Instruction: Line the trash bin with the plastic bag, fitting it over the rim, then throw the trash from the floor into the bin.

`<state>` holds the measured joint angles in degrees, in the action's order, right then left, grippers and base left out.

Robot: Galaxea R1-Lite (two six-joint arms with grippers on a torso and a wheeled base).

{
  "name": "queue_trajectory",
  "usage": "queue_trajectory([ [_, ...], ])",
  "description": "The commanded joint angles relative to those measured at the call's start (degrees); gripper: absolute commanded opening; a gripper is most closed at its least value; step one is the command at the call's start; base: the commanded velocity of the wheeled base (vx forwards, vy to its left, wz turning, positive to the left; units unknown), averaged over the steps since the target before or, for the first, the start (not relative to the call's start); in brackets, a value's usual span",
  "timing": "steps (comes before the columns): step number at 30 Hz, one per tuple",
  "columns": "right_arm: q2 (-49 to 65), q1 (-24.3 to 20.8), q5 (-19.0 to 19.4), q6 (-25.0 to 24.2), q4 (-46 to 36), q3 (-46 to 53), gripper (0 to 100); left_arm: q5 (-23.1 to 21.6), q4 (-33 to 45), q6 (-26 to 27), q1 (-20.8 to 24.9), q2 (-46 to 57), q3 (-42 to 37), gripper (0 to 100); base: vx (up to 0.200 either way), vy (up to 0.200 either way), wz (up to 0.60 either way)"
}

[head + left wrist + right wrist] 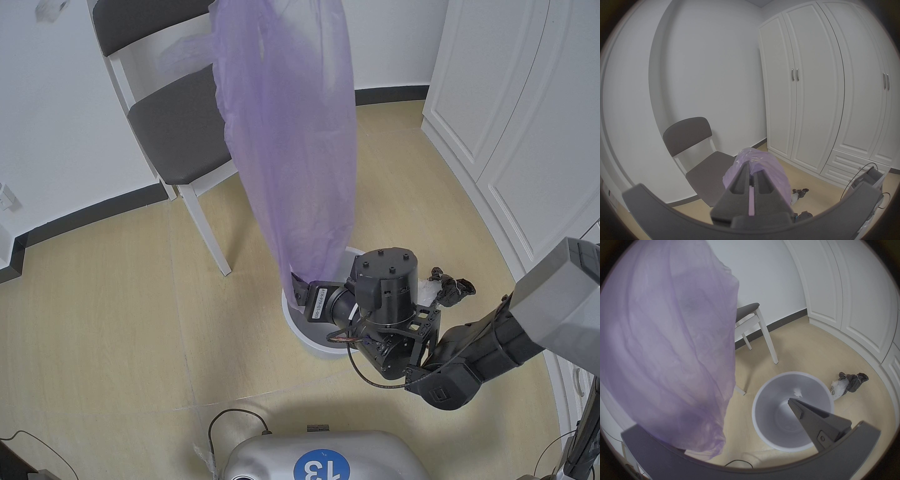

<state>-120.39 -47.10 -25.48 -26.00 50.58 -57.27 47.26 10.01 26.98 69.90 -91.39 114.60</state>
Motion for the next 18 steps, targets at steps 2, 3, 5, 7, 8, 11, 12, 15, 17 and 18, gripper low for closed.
queue_trajectory([
  [2,1.7,-0.3,0.0,0.1,0.0,0.8,0,0.0,0.0,0.0,0.0,0.0,0.0,0,0.000,0.000,0.00],
  [3,1.9,-0.3,0.0,0.1,0.0,0.8,0,0.0,0.0,0.0,-0.1,-0.1,0.0,0,0.000,0.000,0.00],
  [5,2.8,-0.2,0.0,0.1,-0.2,0.9,0,0.0,0.1,0.0,-0.1,-0.1,0.0,0,0.000,0.000,0.00],
  [7,3.8,-0.2,0.1,0.2,-0.2,1.2,0,0.0,0.2,0.0,-0.1,0.1,0.0,0,0.000,0.000,0.00],
  [8,4.3,-0.1,0.2,0.1,-0.2,1.4,0,0.0,0.2,0.0,-0.1,0.1,0.0,0,0.000,0.000,0.00],
  [11,6.8,0.7,0.3,0.3,-0.5,2.6,0,0.0,0.5,0.0,-1.1,0.5,0.0,0,0.000,0.000,0.00],
  [12,8.1,1.3,0.4,0.3,-0.6,3.7,0,0.0,0.7,0.0,-1.6,0.7,0.0,0,0.000,0.000,0.00],
  [15,12.5,3.3,1.0,0.8,-0.9,7.7,0,-0.1,0.9,-0.1,-2.6,1.7,0.0,0,0.000,0.000,0.00],
  [17,15.3,5.0,1.6,1.0,-0.9,10.4,0,-0.1,1.1,-0.2,-3.3,2.4,-0.7,0,0.000,0.000,0.00],
  [18,16.6,5.9,1.9,1.5,-1.0,11.7,0,-0.1,1.3,-0.2,-3.7,2.8,-1.5,0,0.000,0.000,0.00],
])
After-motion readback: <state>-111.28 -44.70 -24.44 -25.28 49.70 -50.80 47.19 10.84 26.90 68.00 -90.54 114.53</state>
